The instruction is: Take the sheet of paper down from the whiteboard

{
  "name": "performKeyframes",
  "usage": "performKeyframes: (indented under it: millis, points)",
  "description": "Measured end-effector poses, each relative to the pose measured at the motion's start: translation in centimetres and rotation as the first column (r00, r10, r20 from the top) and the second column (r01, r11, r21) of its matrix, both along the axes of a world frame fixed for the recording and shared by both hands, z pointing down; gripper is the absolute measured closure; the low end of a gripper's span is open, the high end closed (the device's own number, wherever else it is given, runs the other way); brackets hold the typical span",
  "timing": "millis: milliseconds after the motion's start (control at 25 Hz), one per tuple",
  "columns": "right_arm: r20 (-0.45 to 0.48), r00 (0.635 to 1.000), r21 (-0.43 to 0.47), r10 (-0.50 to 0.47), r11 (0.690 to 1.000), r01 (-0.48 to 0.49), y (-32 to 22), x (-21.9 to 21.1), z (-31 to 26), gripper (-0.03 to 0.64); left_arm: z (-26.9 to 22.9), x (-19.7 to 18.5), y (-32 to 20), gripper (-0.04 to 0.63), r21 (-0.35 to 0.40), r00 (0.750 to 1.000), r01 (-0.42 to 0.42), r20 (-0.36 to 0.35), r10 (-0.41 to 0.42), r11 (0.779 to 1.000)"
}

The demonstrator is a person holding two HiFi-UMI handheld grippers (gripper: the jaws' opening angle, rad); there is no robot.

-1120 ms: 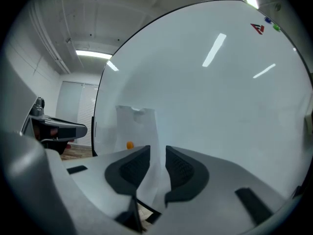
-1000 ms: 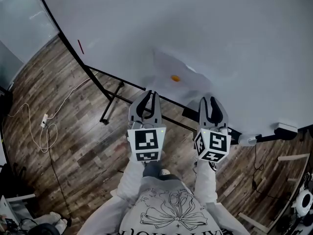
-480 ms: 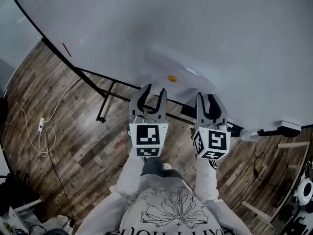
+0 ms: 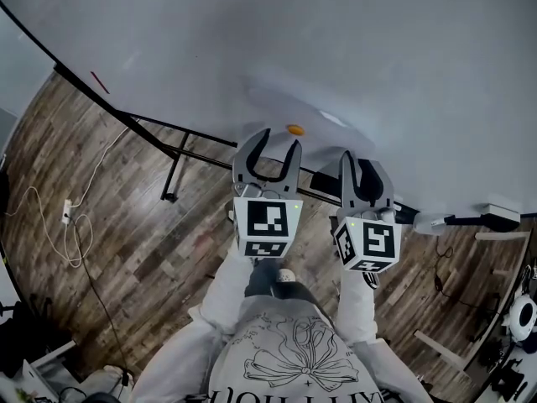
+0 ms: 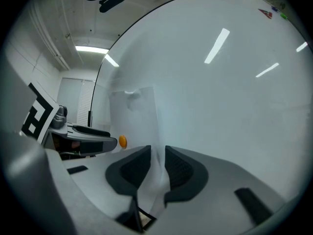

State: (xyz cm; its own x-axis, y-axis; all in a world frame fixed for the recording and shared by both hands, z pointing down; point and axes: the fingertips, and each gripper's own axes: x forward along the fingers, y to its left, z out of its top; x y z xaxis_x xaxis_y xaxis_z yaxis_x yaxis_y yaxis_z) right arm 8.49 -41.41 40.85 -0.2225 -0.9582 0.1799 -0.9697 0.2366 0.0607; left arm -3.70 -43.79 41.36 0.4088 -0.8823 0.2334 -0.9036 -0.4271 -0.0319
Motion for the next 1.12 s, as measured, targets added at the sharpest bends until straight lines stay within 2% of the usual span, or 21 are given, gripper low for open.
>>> performKeyframes:
  millis: [480,840,960,1120]
  points:
    - [0.004,1.0,0.005,0.01,1.0,-0.01,-0.4,0.2,0.1,0.56,0.4,2.4,-1.1,0.413,-0.01,0.999,-0.048,0.004,0.048,0.999]
    - [0.013,1.0,0.003,0.015,1.0,-0.015,-0.4,0.3,0.1,0.575,0.5,2.5,-1.5,0.416,-0.011,1.0,-0.013,0.014,0.013,1.0]
    - [0.018,1.0,0.004,0.016,1.0,-0.016,-0.3,0.2,0.1,0.589,0.6,2.4,-1.5,0.445,-0.008,1.0,0.004,0.018,-0.004,1.0]
    - [0.017,1.0,0.005,0.016,1.0,-0.016,-0.3,0.1,0.1,0.603,0.6,2.3,-1.5,0.448,-0.013,1.0,0.008,0.019,-0.007,1.0]
